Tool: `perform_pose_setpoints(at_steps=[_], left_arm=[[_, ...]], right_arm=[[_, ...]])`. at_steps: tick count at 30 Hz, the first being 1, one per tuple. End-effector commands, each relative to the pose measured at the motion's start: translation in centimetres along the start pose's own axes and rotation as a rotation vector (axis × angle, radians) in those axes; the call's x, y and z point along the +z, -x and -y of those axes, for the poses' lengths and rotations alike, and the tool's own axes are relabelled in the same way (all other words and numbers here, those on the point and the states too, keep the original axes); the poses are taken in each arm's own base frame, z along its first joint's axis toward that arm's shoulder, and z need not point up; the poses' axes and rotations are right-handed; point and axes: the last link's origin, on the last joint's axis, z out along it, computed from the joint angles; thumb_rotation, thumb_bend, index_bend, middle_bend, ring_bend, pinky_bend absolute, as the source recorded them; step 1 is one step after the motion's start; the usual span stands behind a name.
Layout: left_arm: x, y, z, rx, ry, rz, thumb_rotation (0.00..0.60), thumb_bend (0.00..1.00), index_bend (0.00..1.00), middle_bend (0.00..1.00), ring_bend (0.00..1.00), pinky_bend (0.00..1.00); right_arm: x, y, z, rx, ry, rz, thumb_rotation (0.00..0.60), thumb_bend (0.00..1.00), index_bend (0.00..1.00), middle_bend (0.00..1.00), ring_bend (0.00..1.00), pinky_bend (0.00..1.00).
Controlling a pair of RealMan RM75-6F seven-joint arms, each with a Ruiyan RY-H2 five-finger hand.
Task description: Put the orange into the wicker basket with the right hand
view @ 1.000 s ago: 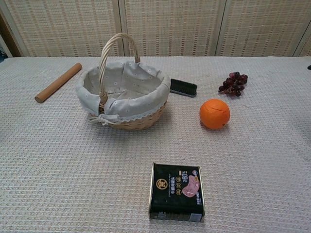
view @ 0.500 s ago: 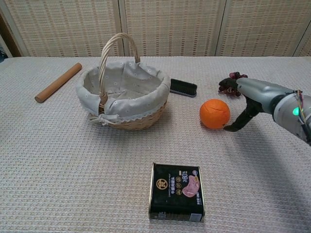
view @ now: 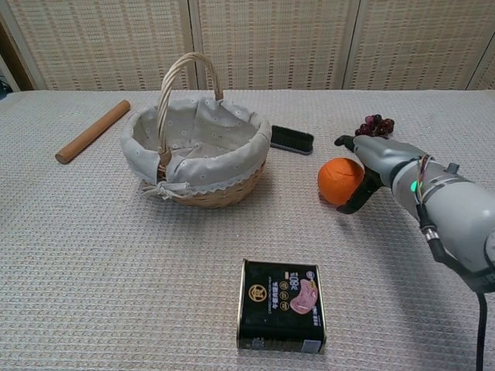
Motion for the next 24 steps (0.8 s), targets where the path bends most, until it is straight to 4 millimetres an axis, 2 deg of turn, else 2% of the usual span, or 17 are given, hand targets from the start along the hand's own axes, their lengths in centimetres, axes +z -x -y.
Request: perform_pose_setpoints(at_steps=[1, 4, 8, 9, 11, 14, 19, 24], left_arm=[[0.0, 0.0, 0.0, -0.001, 0.001, 0.001, 0.6, 0.35, 0.0, 0.0, 0.0, 0.06], [0.0, 0.0, 0.0, -0.002, 0.002, 0.003, 0.6, 0.35, 0.0, 0.0, 0.0, 0.06], [0.0, 0.0, 0.0, -0.008, -0.001, 0.005, 0.6, 0.35, 0.0, 0.0, 0.0, 0.06], [0.0, 0.0, 0.0, -0.009, 0.0, 0.005, 0.6, 0.35, 0.0, 0.0, 0.0, 0.06], [0.0, 0.0, 0.0, -0.01, 0.0, 0.005, 0.6, 0.35, 0.0, 0.0, 0.0, 0.06], [0.0, 0.0, 0.0, -0.01, 0.001, 0.006, 0.6, 0.35, 0.0, 0.0, 0.0, 0.06], [0.0, 0.0, -0.1, -0.007, 0.004, 0.004, 0.6, 0.35, 0.0, 0.0, 0.0, 0.06], [0.0, 0.0, -0.2, -0.003, 0.013, -0.007, 0.6, 0.35, 0.0, 0.0, 0.0, 0.06]], right_arm=[[0.6, 1.1, 0.7, 0.013, -0.002, 0.009, 0.6, 0.12, 0.09, 0.08, 0.05, 0.18], [0.9, 1.6, 1.3, 0.025, -0.012, -0.007, 0.6, 0.18, 0.11, 0.18, 0.14, 0.28], [0.9, 1.4, 1.8, 0.045, -0.051, -0.052, 0.6, 0.28, 0.15, 0.46, 0.47, 0.59], [0.8, 1.2, 1.8, 0.054, -0.061, -0.068, 0.6, 0.3, 0.15, 0.52, 0.54, 0.64], [0.6, 0.5, 1.8, 0.076, -0.077, -0.091, 0.6, 0.31, 0.16, 0.58, 0.6, 0.69], [0.0, -1.1, 1.7, 0.12, -0.108, -0.126, 0.6, 0.31, 0.18, 0.62, 0.65, 0.71], [-1.1, -4.1, 1.6, 0.189, -0.153, -0.175, 0.6, 0.31, 0.21, 0.62, 0.65, 0.71], [-2.4, -6.7, 2.7, 0.251, -0.244, -0.213, 0.6, 0.31, 0.24, 0.62, 0.65, 0.71]])
